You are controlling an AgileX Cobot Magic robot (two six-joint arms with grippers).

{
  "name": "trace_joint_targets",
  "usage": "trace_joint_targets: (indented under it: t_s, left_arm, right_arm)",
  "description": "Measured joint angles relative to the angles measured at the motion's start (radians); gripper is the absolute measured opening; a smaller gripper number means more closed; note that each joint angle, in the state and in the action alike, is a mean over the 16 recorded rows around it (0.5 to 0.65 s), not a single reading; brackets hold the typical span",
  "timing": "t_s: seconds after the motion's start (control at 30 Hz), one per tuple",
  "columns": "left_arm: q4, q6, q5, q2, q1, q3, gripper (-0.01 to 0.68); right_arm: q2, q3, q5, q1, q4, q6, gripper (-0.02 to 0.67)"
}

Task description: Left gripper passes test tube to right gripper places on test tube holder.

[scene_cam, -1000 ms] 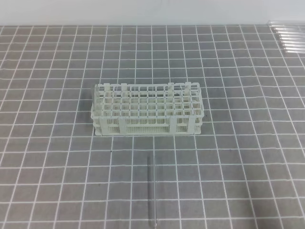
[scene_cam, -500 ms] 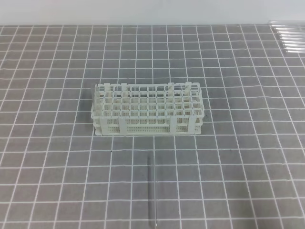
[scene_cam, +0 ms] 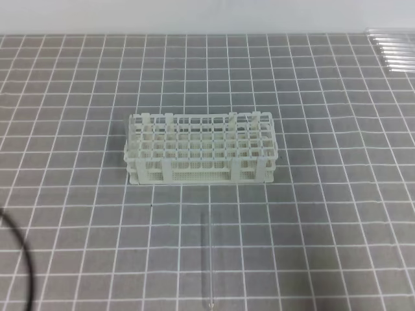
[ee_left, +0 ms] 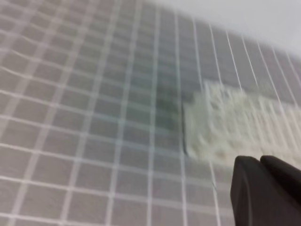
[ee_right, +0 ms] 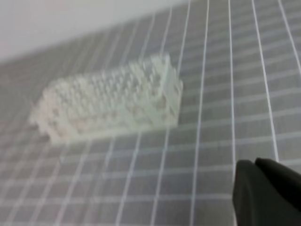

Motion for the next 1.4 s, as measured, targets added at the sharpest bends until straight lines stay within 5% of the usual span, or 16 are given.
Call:
trace_joint_targets:
  t_s: [0.27, 0.43, 0.97, 1.2, 1.4]
  left_arm:
    - [-0.338, 0.380, 0.163, 0.328, -0.080, -0.150, -0.001]
    - [-0.462, 0.491, 0.202, 0.520, -0.180, -0.207, -0.001]
    - [-0.215, 0.173, 0.338, 1.044, -0.609, -0.597, -0.001]
    - [-0.139, 0.131, 0.443, 1.176, -0.668, -0.745, 0.079]
    - [-0.121, 0.134, 0.490, 1.243, -0.679, -0.789, 0.241]
  right_arm:
    - [0.212, -0.138, 0.188, 0.000, -0.133, -0.004, -0.013]
    - [0.299, -0.186, 0.251, 0.000, -0.171, -0.012, -0.013]
    - [0.361, -0.205, 0.297, 0.000, -0.181, -0.041, -0.013]
    - [0.361, -0.205, 0.314, 0.000, -0.174, -0.051, -0.013]
    - [0.361, -0.205, 0.320, 0.000, -0.173, -0.051, -0.013]
